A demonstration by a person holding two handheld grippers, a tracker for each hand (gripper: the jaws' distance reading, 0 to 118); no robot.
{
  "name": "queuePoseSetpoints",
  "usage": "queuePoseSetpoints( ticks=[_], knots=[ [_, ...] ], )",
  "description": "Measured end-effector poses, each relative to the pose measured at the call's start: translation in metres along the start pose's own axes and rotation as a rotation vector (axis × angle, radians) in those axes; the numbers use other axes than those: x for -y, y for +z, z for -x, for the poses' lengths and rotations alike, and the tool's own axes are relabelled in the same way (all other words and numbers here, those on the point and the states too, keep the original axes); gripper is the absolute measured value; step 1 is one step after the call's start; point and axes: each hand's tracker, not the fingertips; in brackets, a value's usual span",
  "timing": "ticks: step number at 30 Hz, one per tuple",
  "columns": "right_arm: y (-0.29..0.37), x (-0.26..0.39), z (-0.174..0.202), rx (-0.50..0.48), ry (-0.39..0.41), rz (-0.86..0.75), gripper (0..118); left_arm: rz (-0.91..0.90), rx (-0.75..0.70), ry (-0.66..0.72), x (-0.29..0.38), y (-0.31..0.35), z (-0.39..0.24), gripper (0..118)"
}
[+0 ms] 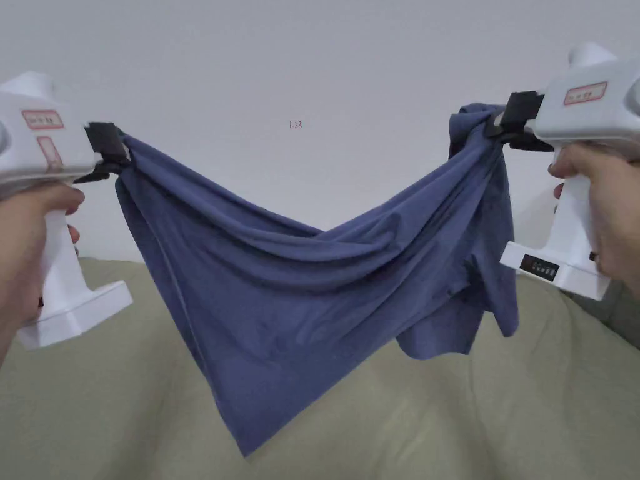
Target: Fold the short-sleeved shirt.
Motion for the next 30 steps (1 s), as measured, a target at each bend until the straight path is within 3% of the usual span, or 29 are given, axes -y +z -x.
queuePoseSetpoints(
  ticks=[5,9,14,21,26,30],
  knots=[
    [-0.005,-0.026,0.010,-0.013,-0.022,-0.059,5,-0.056,-0.017,-0.030,-0.042,-0.005,-0.019,6],
    [-0.010,0.004,0.021,-0.011,-0.026,-0.056,5,-0.048,-0.048,-0.057,-0.034,-0.021,-0.016,6],
    [-0.070,0.077,-0.011,0.039,-0.086,0.010,5,0.050,-0.103,-0.014,0.039,-0.057,0.018,6],
    [-0.109,0.239,-0.052,0.182,-0.215,0.160,5,0.139,-0.178,0.063,0.178,-0.096,0.073,6],
    [-0.085,0.297,-0.077,0.204,-0.253,0.211,5,0.202,-0.181,0.066,0.227,-0.077,0.091,6],
    [-0.024,0.322,-0.087,0.192,-0.260,0.259,5,0.202,-0.163,0.058,0.244,-0.010,0.084,6]
  ],
)
